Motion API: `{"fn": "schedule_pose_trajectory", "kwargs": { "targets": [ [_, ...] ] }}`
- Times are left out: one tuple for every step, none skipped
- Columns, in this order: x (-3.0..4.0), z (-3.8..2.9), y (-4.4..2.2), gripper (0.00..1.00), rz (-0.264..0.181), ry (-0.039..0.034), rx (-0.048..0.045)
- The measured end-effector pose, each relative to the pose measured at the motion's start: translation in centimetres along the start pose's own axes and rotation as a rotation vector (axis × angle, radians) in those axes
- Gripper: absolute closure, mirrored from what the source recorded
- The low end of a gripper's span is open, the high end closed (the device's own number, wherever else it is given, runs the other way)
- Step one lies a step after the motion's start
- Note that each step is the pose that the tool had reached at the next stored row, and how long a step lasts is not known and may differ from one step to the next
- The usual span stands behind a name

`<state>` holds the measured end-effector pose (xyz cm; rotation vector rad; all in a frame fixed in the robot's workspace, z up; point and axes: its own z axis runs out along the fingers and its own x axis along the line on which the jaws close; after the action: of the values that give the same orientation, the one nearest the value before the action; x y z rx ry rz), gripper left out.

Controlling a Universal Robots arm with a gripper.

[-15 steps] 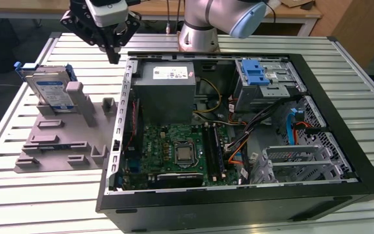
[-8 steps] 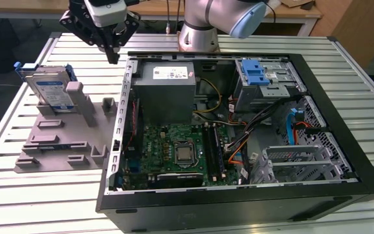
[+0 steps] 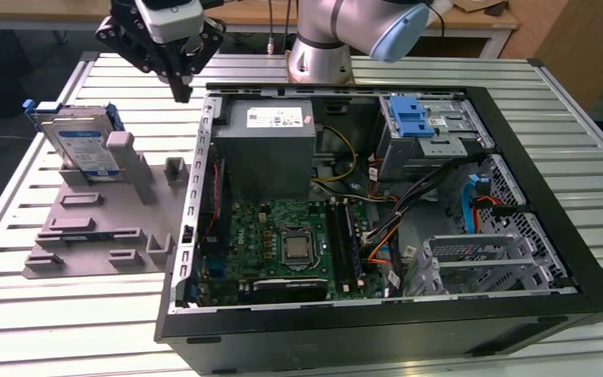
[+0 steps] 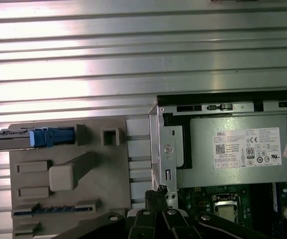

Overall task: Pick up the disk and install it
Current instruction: 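Reach for the disk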

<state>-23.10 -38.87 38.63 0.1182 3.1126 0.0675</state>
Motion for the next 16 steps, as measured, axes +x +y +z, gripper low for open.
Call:
{"fn": "schedule_pose_trajectory", "kwargs": {
  "targets": [
    [0.10,0.01,0.03,0.89,0.000,-0.0001,-0.0001],
    [0.22,0.01,0.10,0.89,0.000,-0.0001,0.0001],
    [0.33,0.02,0.17,0.89,0.000,-0.0001,0.0001],
    [0.46,0.03,0.25,0.89,0.000,-0.0001,0.0001],
    [0.59,0.03,0.33,0.89,0.000,-0.0001,0.0001],
    [0.68,0.03,0.39,0.89,0.000,0.0000,0.0001],
    [0.74,0.04,0.42,0.89,0.000,0.0001,0.0002],
    [0.76,0.04,0.42,0.89,0.000,0.0002,0.0002],
    [0.77,0.05,0.42,0.89,0.000,0.0003,0.0003],
    [0.78,0.06,0.42,0.89,0.000,0.0002,0.0002],
    [0.78,0.06,0.42,0.89,0.000,0.0002,0.0002],
    [0.78,0.06,0.42,0.89,0.000,0.0001,0.0001],
    [0.80,0.07,0.42,0.89,0.000,0.0001,0.0000],
    [0.83,0.07,0.42,0.89,0.000,0.0000,0.0000],
    [0.87,0.07,0.41,0.89,0.000,0.0001,0.0001],
    [0.90,0.06,0.41,0.89,0.000,0.0001,0.0002]
  ]
}}
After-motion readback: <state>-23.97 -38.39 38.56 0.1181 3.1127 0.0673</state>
